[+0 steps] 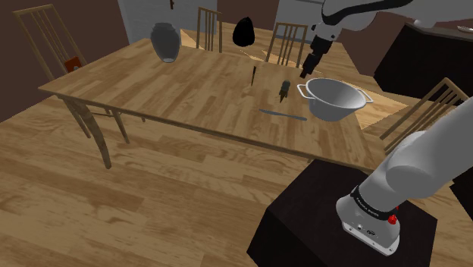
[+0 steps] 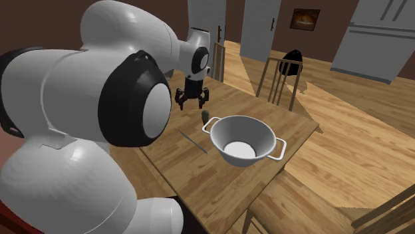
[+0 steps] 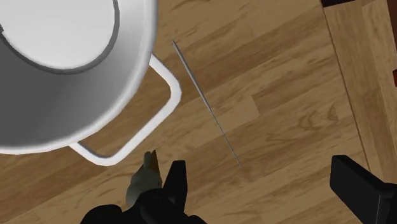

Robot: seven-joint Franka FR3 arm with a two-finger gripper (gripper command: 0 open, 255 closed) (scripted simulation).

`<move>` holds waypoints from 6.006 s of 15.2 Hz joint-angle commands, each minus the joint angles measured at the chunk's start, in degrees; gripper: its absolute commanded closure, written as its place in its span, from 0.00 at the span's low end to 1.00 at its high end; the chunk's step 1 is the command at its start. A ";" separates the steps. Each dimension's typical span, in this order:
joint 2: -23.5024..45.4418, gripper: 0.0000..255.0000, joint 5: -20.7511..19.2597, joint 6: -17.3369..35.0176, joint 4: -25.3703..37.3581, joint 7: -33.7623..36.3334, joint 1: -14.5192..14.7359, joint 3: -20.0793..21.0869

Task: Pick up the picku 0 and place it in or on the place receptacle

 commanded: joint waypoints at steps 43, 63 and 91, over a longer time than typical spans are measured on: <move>33.23 1.00 17.90 -0.18 27.11 -17.10 -7.36 -1.43; 30.82 1.00 15.74 -13.75 39.04 -13.25 -8.20 -2.35; 22.95 1.00 12.69 -29.93 45.39 -22.44 -16.83 -7.31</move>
